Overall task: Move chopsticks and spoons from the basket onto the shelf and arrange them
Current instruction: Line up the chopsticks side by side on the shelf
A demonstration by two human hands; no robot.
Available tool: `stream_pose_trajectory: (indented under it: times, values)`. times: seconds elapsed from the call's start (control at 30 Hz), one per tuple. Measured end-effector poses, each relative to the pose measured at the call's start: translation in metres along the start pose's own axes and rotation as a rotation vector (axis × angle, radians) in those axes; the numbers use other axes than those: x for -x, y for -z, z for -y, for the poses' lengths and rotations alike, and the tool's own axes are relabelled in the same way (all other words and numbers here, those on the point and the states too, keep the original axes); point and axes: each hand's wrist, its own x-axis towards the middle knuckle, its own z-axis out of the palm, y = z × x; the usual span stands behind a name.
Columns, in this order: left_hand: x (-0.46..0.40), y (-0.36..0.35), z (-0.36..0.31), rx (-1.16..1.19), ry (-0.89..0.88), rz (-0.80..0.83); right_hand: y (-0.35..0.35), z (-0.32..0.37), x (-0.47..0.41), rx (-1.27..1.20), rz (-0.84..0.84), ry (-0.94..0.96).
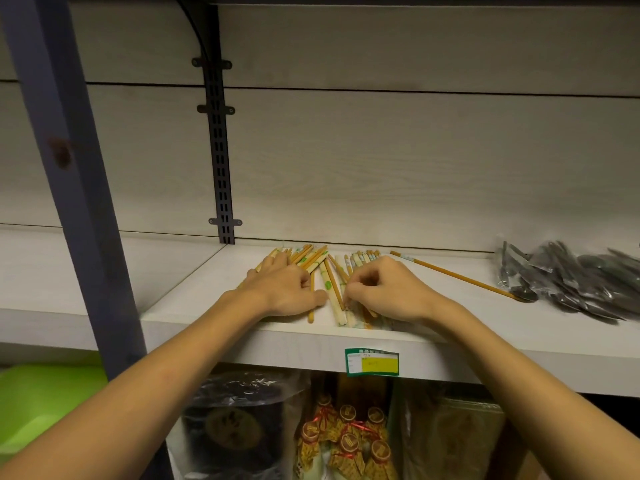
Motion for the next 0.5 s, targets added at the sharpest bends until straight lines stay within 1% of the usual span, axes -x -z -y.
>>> stream_pose_trajectory:
  times: [0.13,0.23,0.27,0.33,0.4,0.5]
  values:
    - [-0.003,0.001,-0.002,-0.005,0.028,-0.008,0.005,0.001,0.004,-0.033,-0.003,0.036]
    - [-0.002,0.003,-0.006,-0.030,-0.015,-0.081,0.009,0.003,0.008,-0.045,0.005,0.082]
    - [-0.001,0.004,-0.006,-0.001,-0.026,-0.116,0.009,0.003,0.010,-0.003,0.010,0.116]
    - [0.000,0.007,-0.001,0.142,-0.028,-0.139,0.008,-0.002,0.012,0.142,-0.012,0.209]
    - [0.003,0.011,0.004,0.315,-0.044,-0.097,0.005,-0.008,0.010,0.282,-0.051,0.325]
    - [0.011,0.015,0.006,0.409,-0.095,-0.037,0.000,-0.013,0.004,0.434,-0.116,0.501]
